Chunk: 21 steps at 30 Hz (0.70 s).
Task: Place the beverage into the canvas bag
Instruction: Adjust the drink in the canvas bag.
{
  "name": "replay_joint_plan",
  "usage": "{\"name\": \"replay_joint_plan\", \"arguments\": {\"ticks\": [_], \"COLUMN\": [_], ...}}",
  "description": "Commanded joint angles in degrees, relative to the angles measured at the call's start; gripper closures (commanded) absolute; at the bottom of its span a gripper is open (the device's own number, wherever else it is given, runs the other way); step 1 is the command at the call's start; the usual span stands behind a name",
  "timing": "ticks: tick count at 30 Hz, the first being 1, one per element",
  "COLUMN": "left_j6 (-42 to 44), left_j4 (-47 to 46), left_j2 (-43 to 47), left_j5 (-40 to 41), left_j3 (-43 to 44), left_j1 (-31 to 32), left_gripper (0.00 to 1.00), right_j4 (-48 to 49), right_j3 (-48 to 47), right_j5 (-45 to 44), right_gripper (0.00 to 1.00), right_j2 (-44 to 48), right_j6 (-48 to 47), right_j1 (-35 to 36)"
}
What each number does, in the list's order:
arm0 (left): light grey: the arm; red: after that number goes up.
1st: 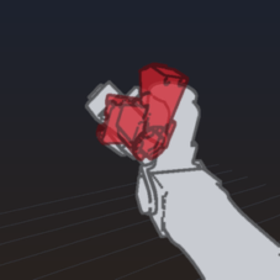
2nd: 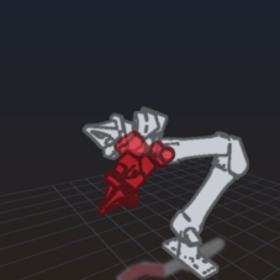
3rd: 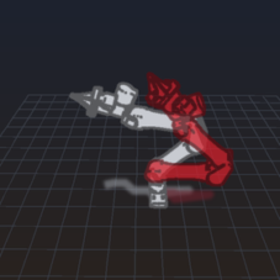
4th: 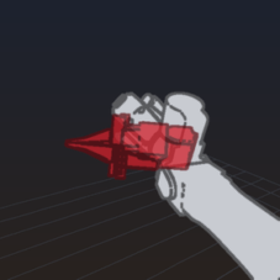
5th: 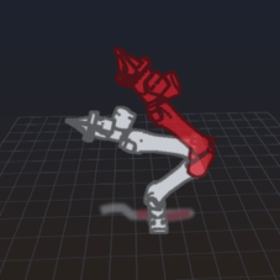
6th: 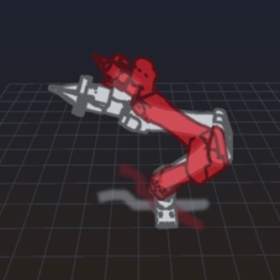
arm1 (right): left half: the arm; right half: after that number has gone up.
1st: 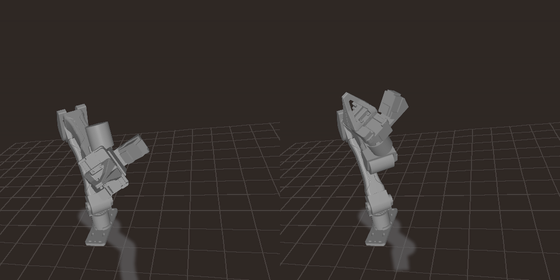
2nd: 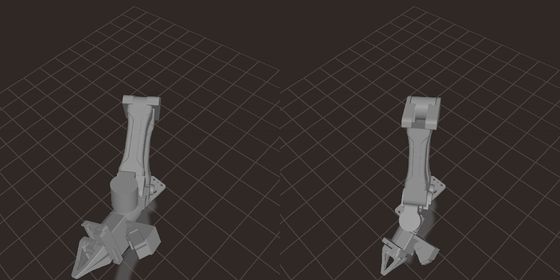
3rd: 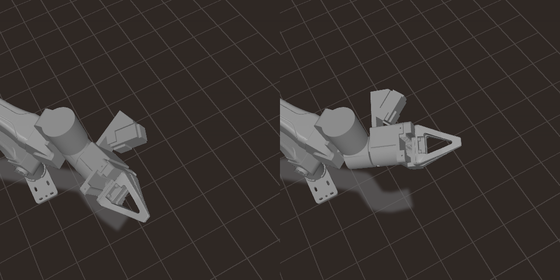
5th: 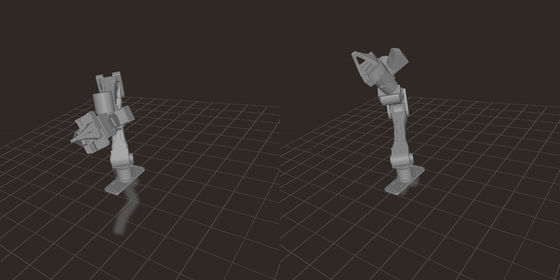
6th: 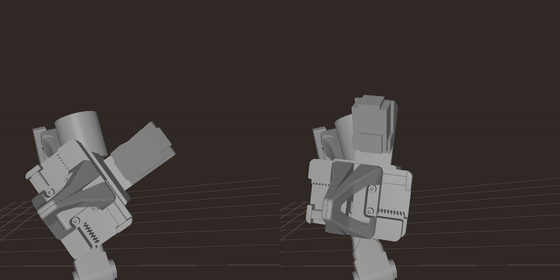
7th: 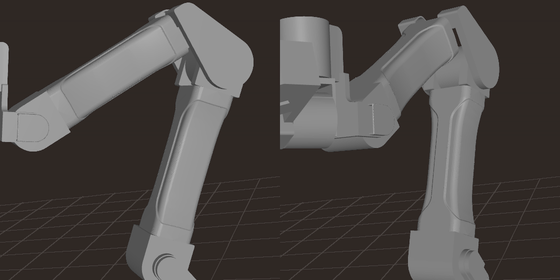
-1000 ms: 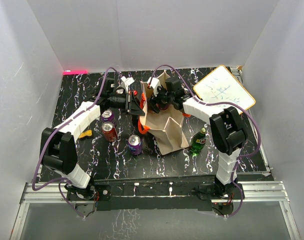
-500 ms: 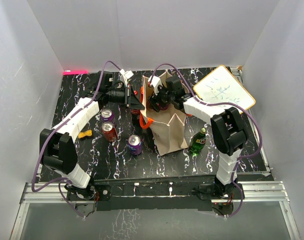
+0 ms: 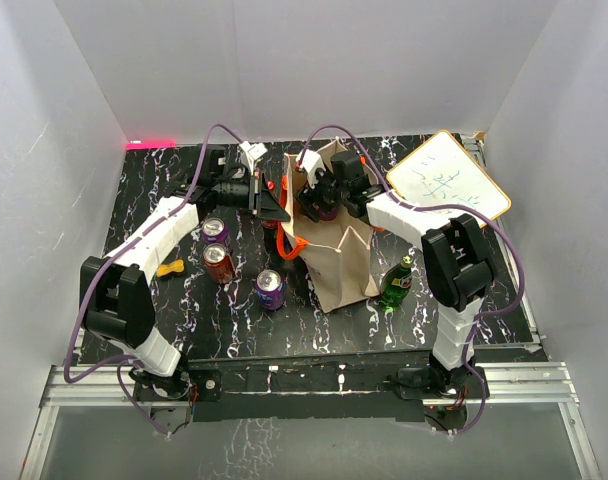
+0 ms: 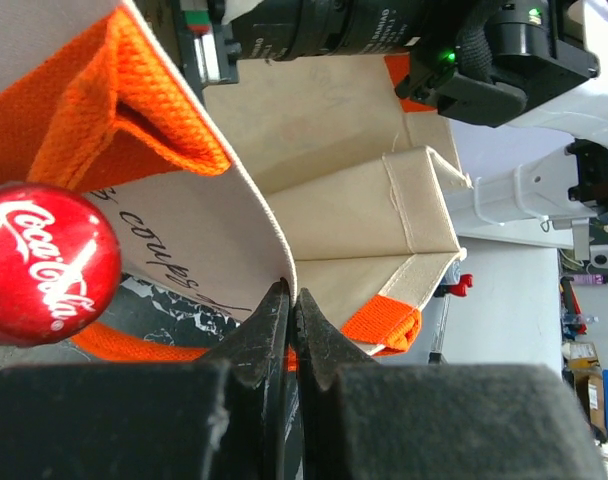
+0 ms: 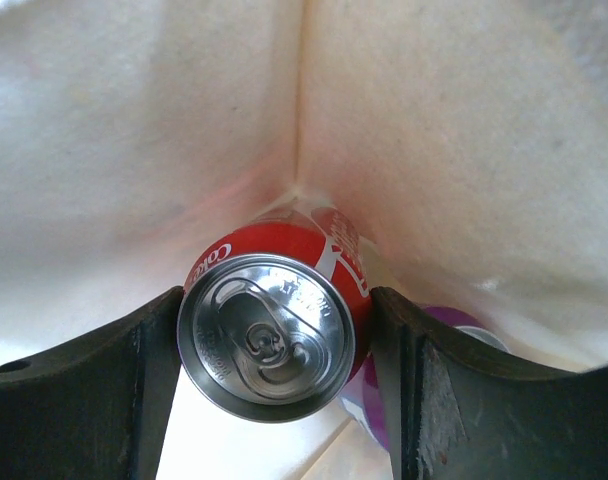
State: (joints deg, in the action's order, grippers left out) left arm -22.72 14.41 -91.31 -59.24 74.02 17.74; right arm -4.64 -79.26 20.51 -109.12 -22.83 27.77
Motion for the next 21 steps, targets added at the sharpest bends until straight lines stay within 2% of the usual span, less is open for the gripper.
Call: {"name": "replay_joint_plan", "arguments": {"ticks": [1, 4, 8, 16, 21], "left_j6": [-5.2, -6.9, -5.4, -0.1, 1.9], "left_j4": [-4.8, -6.7, -6.2, -2.8, -1.6], "left_j2": [5.2, 5.3, 5.8, 6.7, 6.6], "left_j5": [-15.3, -16.4, -13.9, -9.8, -8.8], "left_j3": [1.3, 0.5, -1.7, -4.6, -5.9], "left_j1": [0.3, 0.1, -0.3, -0.4, -0.4], "left_gripper": [1.00, 1.00, 1.00, 1.00, 1.00], "right_j4": [-0.6, -0.5, -0.8, -2.5, -2.4], "right_j3": [-2.0, -1.4, -0.3, -0.7, -1.4], "right_j5": [-8.1, -7.4, -4.6, -3.7, -4.5], "right_gripper": [0.72, 0.71, 0.66, 0.44, 0.37], "right_j2": [-1.1, -1.2, -0.9, -3.0, -3.1], "right_j6": [-3.0, -2.9, -2.4, -2.4, -2.1], "right_j1": [-1.2, -1.3, -1.5, -1.4, -1.4]}}
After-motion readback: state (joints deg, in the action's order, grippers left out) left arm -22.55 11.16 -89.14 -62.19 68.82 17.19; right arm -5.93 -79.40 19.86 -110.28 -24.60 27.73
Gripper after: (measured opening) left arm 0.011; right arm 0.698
